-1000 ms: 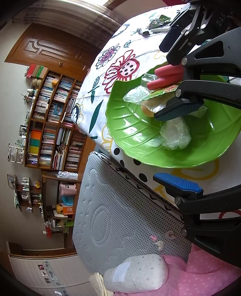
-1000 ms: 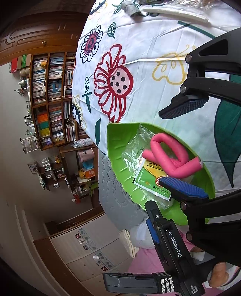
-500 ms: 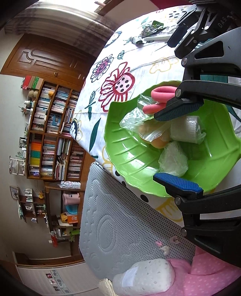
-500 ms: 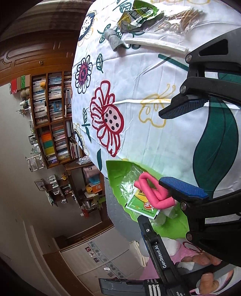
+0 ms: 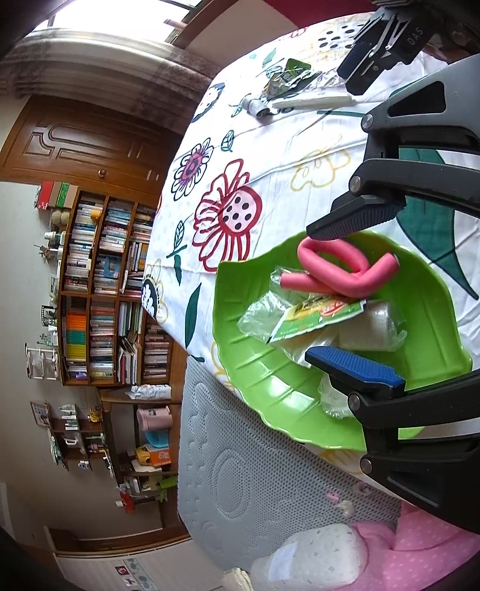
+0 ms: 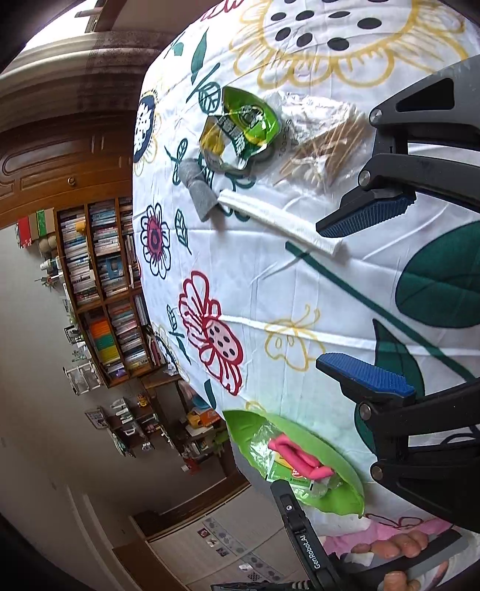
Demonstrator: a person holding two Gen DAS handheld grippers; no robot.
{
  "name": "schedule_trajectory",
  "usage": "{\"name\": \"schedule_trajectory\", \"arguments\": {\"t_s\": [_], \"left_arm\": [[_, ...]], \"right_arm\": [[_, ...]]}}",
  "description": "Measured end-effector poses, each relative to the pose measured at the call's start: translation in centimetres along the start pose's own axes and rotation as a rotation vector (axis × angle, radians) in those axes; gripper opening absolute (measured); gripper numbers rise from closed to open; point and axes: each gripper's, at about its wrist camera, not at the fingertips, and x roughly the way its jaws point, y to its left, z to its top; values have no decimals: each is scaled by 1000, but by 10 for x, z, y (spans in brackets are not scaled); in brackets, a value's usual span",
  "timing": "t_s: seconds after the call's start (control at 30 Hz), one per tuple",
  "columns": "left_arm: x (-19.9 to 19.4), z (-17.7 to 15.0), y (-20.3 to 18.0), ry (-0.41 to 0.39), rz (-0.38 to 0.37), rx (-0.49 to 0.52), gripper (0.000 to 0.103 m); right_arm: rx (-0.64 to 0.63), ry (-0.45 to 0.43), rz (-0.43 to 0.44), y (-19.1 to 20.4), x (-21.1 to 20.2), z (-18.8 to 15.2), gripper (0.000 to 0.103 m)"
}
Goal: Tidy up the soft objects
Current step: 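Move both grippers back toward the white foam strip and cotton swab bag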
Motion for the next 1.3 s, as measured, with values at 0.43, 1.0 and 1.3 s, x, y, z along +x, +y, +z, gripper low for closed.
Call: {"name": "schedule_trajectory", "arguments": {"t_s": [0.43,1.0,1.3], "left_arm": [[10,-5,-66,38,-72,115,61],[31,-9,-116,91,-108,197,61],[42,-9,-115,110,-112,195,61]], "right_arm": [[132,-5,-105,-89,-22,1,68],[148,50,-108,-127,7,20,75],[-7,92,-144,-89,28,20,96]]}}
